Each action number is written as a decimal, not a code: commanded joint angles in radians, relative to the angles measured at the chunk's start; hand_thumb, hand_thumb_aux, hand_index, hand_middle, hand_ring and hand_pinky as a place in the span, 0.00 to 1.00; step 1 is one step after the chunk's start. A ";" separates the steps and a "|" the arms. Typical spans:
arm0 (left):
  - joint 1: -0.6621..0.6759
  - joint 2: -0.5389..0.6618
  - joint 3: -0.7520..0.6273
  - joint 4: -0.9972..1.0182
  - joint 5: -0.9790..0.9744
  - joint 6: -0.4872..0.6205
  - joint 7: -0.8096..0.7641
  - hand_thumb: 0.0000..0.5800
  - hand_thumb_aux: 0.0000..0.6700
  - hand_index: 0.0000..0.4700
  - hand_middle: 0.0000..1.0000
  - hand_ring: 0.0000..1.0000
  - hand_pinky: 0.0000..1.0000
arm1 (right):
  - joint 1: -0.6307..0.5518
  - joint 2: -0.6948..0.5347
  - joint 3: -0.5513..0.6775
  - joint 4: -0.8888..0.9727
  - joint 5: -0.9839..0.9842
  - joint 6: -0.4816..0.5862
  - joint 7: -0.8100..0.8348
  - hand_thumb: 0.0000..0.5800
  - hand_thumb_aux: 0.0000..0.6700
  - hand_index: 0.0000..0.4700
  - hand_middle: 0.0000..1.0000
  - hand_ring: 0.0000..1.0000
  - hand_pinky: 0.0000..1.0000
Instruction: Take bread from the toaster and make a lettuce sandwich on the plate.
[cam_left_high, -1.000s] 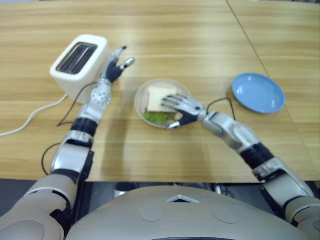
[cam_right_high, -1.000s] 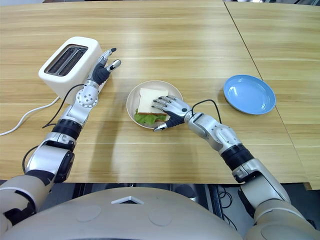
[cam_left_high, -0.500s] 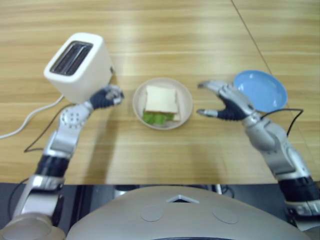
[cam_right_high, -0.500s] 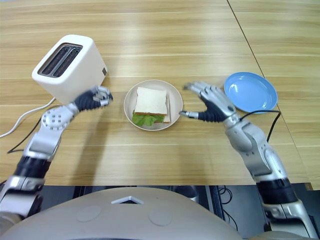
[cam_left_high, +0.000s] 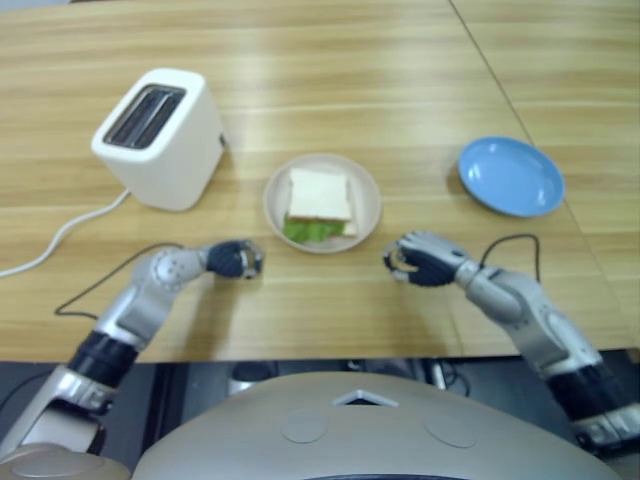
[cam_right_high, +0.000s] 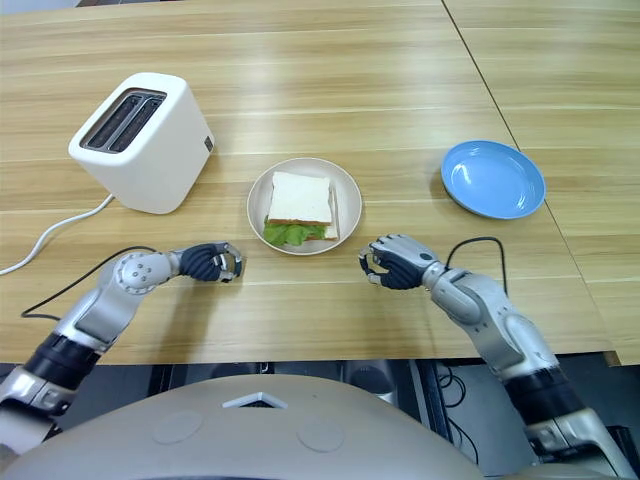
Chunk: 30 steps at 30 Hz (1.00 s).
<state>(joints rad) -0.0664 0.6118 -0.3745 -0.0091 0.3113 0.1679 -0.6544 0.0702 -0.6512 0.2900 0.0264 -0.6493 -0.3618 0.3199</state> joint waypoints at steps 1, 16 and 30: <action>-0.071 -0.094 -0.032 0.165 0.027 -0.007 0.059 1.00 0.96 0.94 1.00 1.00 1.00 | -0.160 0.052 0.096 0.243 -0.099 -0.017 -0.051 1.00 1.00 0.98 1.00 1.00 1.00; -0.496 -0.263 0.136 0.839 0.028 -0.173 0.526 0.00 0.00 0.00 0.33 0.33 0.33 | -0.665 0.175 0.212 0.845 -0.197 -0.091 -0.470 0.14 0.07 0.07 0.00 0.00 0.00; -0.430 -0.449 0.399 0.652 -0.326 -0.507 0.566 0.00 0.00 0.00 0.00 0.00 0.00 | -0.404 0.346 -0.280 0.527 0.701 -0.233 -0.317 0.00 0.00 0.00 0.00 0.00 0.00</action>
<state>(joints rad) -0.5010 0.1853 -0.0149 0.6076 0.0513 -0.3361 -0.0704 -0.3465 -0.3300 0.0721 0.5376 -0.0692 -0.6266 -0.0458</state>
